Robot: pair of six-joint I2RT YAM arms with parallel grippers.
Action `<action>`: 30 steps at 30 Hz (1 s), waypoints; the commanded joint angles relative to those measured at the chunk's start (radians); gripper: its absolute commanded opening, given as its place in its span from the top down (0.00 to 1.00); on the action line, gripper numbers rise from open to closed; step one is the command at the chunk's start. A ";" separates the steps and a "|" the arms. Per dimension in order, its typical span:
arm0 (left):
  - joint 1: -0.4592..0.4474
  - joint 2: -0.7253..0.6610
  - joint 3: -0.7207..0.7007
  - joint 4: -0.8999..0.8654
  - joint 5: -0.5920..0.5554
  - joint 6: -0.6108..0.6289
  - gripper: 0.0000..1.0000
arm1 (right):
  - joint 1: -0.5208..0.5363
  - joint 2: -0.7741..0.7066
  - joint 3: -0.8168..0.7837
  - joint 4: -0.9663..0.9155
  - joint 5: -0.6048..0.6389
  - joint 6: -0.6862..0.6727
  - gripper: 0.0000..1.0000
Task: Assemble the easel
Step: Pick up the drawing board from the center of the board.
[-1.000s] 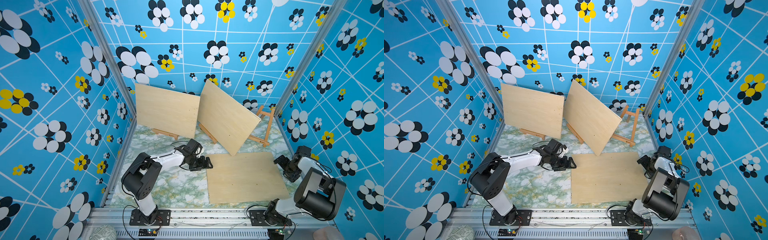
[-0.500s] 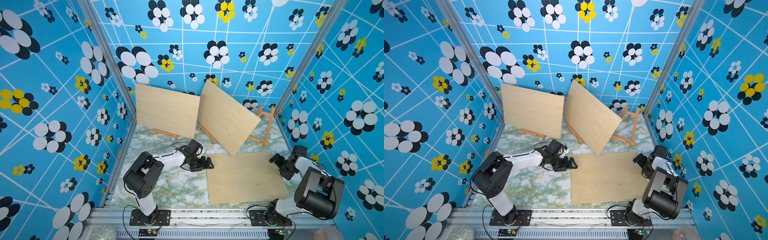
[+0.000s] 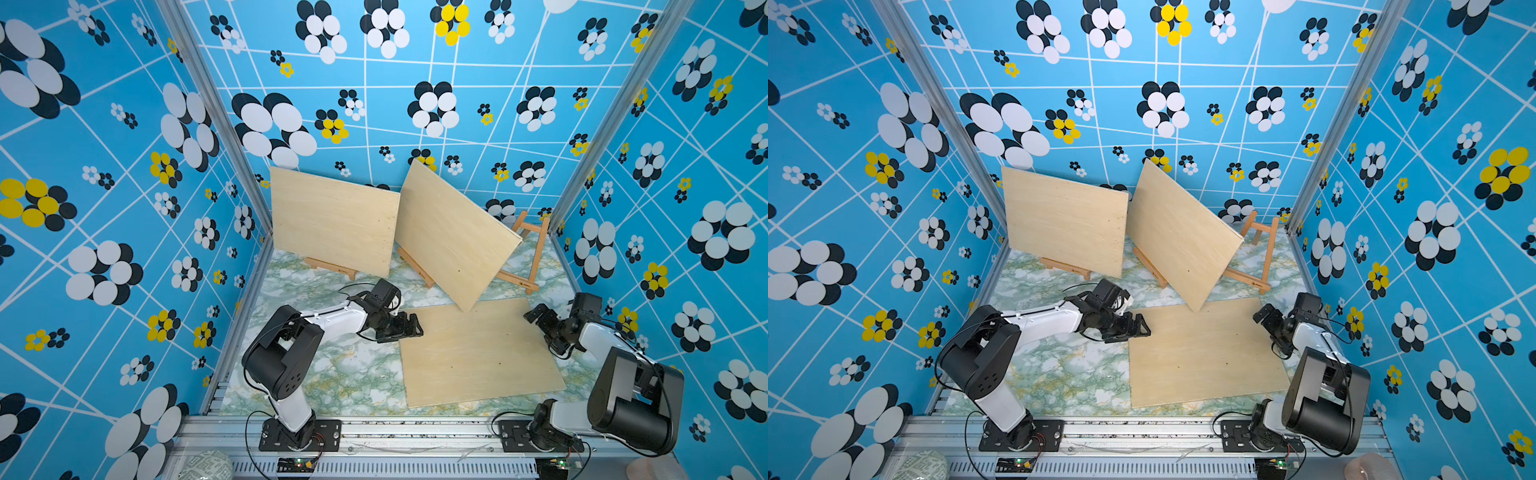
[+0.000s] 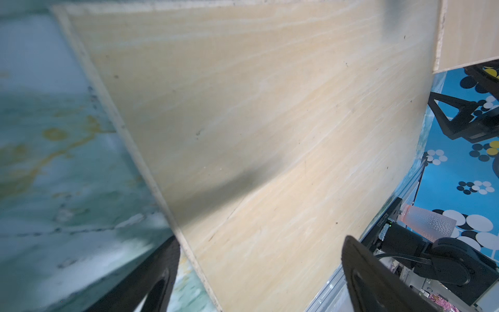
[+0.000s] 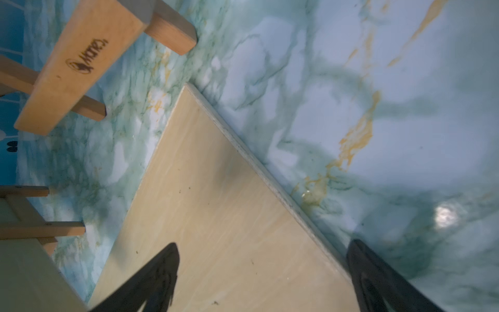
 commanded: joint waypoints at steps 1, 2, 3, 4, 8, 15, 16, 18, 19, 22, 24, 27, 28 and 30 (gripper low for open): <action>0.003 -0.025 -0.023 -0.023 0.030 0.040 0.05 | 0.071 0.018 -0.119 -0.257 -0.199 0.105 0.01; 0.008 -0.032 -0.025 -0.032 0.029 0.045 0.05 | 0.086 0.006 -0.129 -0.256 -0.202 0.116 0.00; 0.016 -0.042 -0.029 -0.040 0.029 0.053 0.05 | 0.101 -0.006 -0.143 -0.257 -0.210 0.129 0.00; 0.022 -0.050 -0.034 -0.052 0.027 0.061 0.05 | 0.119 -0.018 -0.154 -0.251 -0.219 0.144 0.01; 0.061 -0.092 -0.053 -0.098 0.024 0.093 0.05 | 0.181 -0.067 -0.199 -0.231 -0.238 0.207 0.01; 0.154 -0.174 -0.083 -0.191 0.025 0.164 0.05 | 0.268 -0.180 -0.243 -0.257 -0.236 0.275 0.01; 0.168 -0.182 -0.085 -0.204 0.026 0.173 0.05 | 0.280 -0.195 -0.254 -0.263 -0.236 0.283 0.01; 0.189 -0.190 -0.085 -0.222 0.028 0.193 0.05 | 0.297 -0.222 -0.275 -0.273 -0.243 0.296 0.01; 0.199 -0.192 -0.086 -0.230 0.030 0.200 0.05 | 0.302 -0.240 -0.289 -0.276 -0.248 0.304 0.01; 0.216 -0.189 -0.088 -0.238 0.035 0.214 0.05 | 0.325 -0.290 -0.316 -0.286 -0.250 0.326 0.01; 0.226 -0.192 -0.092 -0.240 0.036 0.218 0.05 | 0.350 -0.315 -0.322 -0.288 -0.250 0.344 0.01; 0.244 -0.203 -0.097 -0.254 0.034 0.227 0.05 | 0.412 -0.338 -0.324 -0.277 -0.237 0.382 0.01; 0.251 -0.209 -0.098 -0.263 0.030 0.232 0.05 | 0.441 -0.343 -0.326 -0.267 -0.228 0.399 0.00; 0.270 -0.227 -0.101 -0.284 0.019 0.245 0.05 | 0.493 -0.342 -0.324 -0.238 -0.210 0.430 0.01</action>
